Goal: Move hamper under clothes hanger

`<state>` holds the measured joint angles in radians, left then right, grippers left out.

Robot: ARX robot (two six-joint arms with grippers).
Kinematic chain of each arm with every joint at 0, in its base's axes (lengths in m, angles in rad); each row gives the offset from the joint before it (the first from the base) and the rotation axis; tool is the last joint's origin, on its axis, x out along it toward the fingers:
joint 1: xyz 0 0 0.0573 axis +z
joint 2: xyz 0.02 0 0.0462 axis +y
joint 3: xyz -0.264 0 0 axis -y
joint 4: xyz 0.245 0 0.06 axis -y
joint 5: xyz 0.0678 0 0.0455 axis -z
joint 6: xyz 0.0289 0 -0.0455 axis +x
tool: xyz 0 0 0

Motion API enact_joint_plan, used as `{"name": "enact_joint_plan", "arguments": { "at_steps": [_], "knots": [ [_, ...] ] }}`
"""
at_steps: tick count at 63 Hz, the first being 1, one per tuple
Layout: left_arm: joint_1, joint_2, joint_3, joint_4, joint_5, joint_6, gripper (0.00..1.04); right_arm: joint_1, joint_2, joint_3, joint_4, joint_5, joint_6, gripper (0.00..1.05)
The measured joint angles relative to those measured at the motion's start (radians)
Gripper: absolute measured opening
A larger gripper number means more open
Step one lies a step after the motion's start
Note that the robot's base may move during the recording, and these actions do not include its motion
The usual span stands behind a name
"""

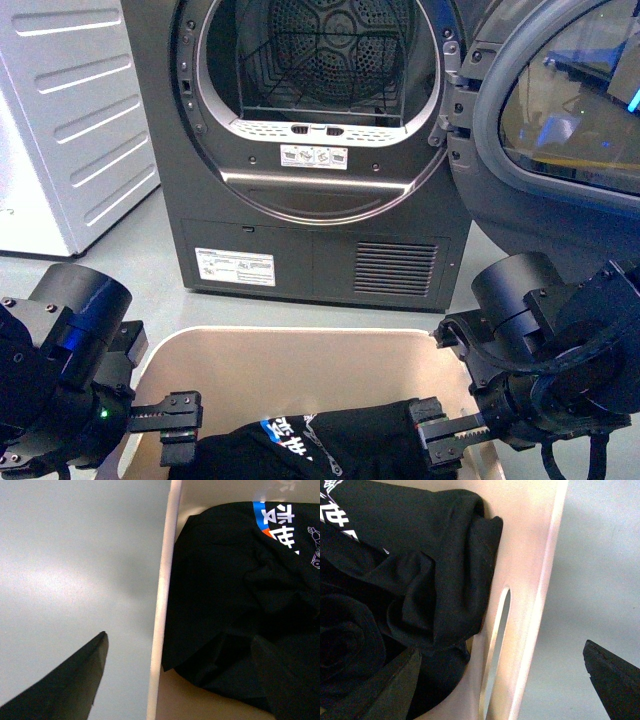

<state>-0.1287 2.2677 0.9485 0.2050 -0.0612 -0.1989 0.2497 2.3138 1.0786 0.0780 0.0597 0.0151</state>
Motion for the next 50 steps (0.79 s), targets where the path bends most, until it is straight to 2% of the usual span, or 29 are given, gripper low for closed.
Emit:
{"name": "enact_joint_plan", "arguments": {
  "at_steps": [14,20,31,43,50],
  "knots": [
    [0.003,0.0,0.0,0.0,0.0,0.006,0.51,-0.005,0.011,0.005,-0.004,0.007,0.003,0.96],
    [0.003,0.0,0.0,0.002,0.0,0.01,0.32,-0.005,0.011,0.005,-0.006,0.012,0.009,0.79],
    [0.008,0.002,0.0,0.003,-0.01,0.019,0.04,-0.005,0.011,0.012,-0.009,0.015,0.013,0.48],
    [0.009,0.002,0.0,0.006,-0.01,0.039,0.04,0.006,0.017,0.02,-0.017,0.016,0.033,0.05],
    [0.008,0.002,-0.001,0.012,-0.009,0.039,0.04,0.007,0.017,0.025,-0.021,0.018,0.062,0.03]
  ]
}}
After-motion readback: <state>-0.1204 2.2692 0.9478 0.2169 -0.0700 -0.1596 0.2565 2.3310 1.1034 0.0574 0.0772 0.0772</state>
